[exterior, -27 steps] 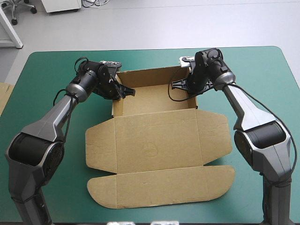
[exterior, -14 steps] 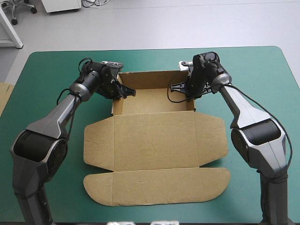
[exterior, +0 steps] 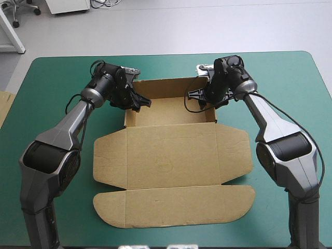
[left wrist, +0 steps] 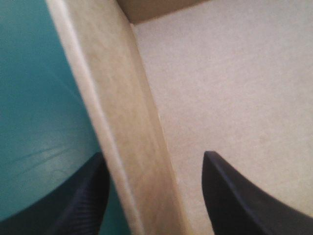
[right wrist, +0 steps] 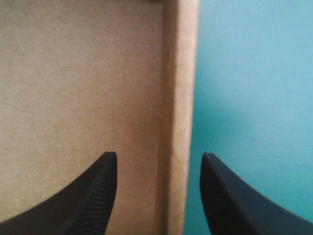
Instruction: Fold the box
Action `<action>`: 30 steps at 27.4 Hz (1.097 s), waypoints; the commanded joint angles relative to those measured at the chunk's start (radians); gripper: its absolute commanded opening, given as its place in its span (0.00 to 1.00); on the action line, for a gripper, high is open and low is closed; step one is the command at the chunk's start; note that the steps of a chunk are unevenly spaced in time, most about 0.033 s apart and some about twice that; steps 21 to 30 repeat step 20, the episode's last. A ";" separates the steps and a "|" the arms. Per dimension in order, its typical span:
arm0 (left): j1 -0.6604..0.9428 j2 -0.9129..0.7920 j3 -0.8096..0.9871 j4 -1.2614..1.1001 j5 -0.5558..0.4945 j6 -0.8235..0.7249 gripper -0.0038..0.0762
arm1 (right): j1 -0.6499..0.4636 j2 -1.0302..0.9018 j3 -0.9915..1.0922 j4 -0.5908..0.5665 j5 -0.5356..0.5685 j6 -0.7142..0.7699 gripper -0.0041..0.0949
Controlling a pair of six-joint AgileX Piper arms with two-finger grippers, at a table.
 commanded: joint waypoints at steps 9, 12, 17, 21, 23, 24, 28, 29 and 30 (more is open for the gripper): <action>-0.005 -0.116 -0.253 0.051 0.159 0.005 0.58 | 0.000 -0.233 -0.064 -0.095 0.010 -0.016 0.62; -0.005 -0.173 -0.251 0.093 0.159 0.005 0.56 | 0.000 -0.283 -0.060 -0.124 0.010 -0.018 0.54; -0.005 -0.275 -0.209 0.213 0.157 0.005 0.36 | 0.000 -0.380 -0.040 -0.133 0.010 -0.085 0.11; -0.005 -0.341 -0.142 0.330 0.154 0.000 0.10 | 0.000 -0.458 0.038 -0.168 0.010 -0.106 0.03; -0.005 -0.341 -0.142 0.330 0.154 0.000 0.10 | 0.000 -0.458 0.038 -0.168 0.010 -0.106 0.03; -0.005 -0.341 -0.142 0.330 0.154 0.000 0.10 | 0.000 -0.458 0.038 -0.168 0.010 -0.106 0.03; -0.005 -0.341 -0.142 0.330 0.154 0.000 0.10 | 0.000 -0.458 0.038 -0.168 0.010 -0.106 0.03; -0.005 -0.341 -0.142 0.330 0.154 0.000 0.10 | 0.000 -0.458 0.038 -0.168 0.010 -0.106 0.03; -0.005 -0.341 -0.142 0.330 0.154 0.000 0.10 | 0.000 -0.458 0.038 -0.168 0.010 -0.106 0.03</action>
